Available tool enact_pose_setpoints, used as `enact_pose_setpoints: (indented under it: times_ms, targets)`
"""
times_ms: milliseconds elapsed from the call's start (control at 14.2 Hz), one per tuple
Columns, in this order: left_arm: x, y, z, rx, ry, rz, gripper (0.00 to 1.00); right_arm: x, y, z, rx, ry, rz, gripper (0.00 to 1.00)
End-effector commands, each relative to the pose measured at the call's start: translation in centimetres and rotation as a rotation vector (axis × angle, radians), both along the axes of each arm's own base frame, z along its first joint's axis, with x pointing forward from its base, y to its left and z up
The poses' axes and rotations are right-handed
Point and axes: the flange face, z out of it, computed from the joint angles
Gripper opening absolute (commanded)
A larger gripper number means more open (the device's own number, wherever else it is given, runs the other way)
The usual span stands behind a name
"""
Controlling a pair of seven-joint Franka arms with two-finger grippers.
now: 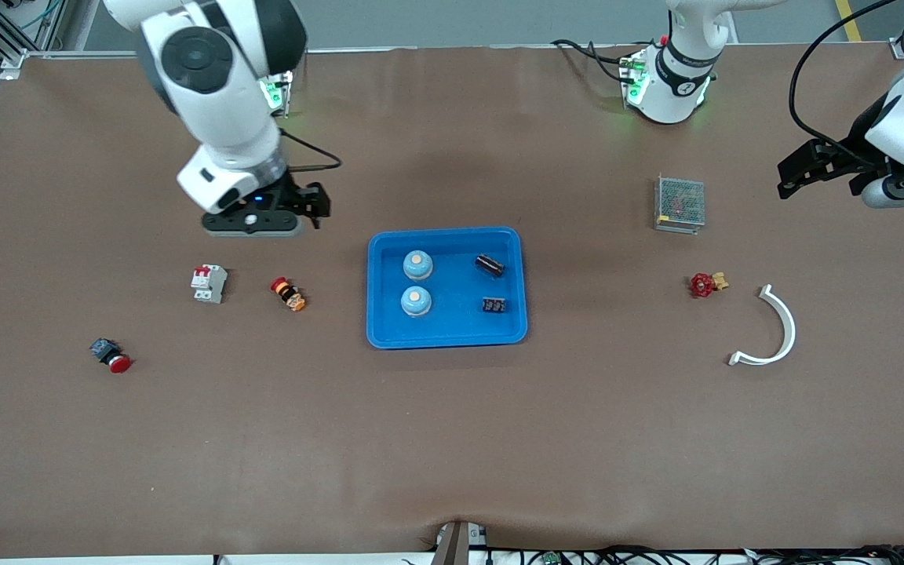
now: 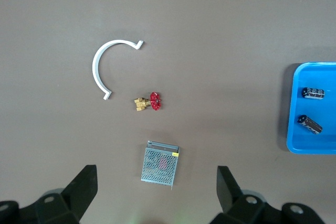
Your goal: Place electrolytic capacitor and blue bell in tray
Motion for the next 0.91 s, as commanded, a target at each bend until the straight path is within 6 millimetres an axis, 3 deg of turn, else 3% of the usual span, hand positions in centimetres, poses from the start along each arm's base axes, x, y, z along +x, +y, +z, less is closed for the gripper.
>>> enact_pose_setpoints:
  times_ms: [0,351,702,843]
  targets:
    - [-0.5,-0.1,0.7,-0.017,-0.014,-0.021,1.0,0.2,-6.0,2.8,-0.013,-0.019,0.056,1.0]
    - [-0.6,-0.1,0.8,-0.017,-0.014,-0.022,1.0,2.2,-16.5,4.4,-0.005,-0.02,0.092,1.0]
    - [-0.5,-0.2,0.7,-0.017,-0.012,-0.025,1.0,3.5,-24.7,4.4,0.044,-0.045,0.062,1.0]
    - [-0.5,-0.3,0.8,-0.017,-0.014,-0.027,1.0,3.9,-26.5,4.8,0.042,-0.063,0.051,1.0]
